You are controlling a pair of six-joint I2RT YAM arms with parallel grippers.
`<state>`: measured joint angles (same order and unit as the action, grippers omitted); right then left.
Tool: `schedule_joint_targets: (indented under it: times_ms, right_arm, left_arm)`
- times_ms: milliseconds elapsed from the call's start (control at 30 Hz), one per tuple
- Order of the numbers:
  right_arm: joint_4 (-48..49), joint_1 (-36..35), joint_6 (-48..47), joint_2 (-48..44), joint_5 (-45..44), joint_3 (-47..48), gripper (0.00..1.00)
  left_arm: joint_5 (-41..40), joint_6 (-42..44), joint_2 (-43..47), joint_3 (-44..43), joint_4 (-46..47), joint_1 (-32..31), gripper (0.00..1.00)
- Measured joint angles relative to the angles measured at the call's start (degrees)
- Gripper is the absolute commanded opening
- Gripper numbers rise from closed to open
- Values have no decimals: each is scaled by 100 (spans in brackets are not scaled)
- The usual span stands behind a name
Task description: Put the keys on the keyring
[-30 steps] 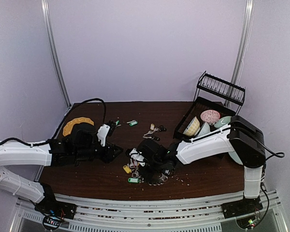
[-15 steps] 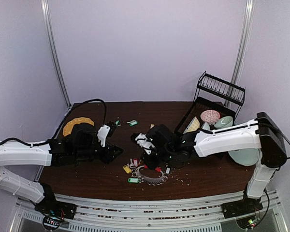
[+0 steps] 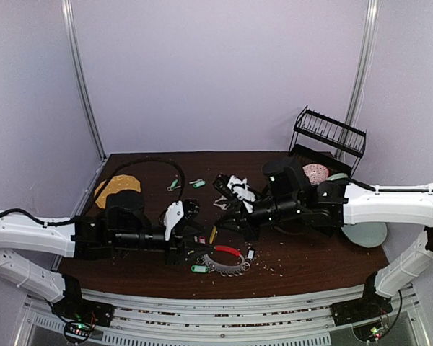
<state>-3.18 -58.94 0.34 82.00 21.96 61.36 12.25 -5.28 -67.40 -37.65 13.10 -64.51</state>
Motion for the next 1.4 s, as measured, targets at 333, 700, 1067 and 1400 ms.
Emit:
schedule_joint_targets:
  times_ms: [333, 700, 1067, 1400]
  right_arm:
    - [887, -44, 1209, -468, -452, -175, 0]
    - [1910, -273, 2092, -560, -1429, -494, 0]
    - [2081, -310, 2109, -564, -1530, -503, 0]
    - [2133, -343, 2090, -531, -1438, -505, 0]
  left_arm:
    - [-1381, 376, 286, 623, 1893, -192, 69]
    - [-2310, 595, -619, 291, 2524, -299, 59]
    - [-2660, 673, -881, 46, 2763, -299, 21]
    - [-2750, 743, -881, 46, 2765, -299, 23]
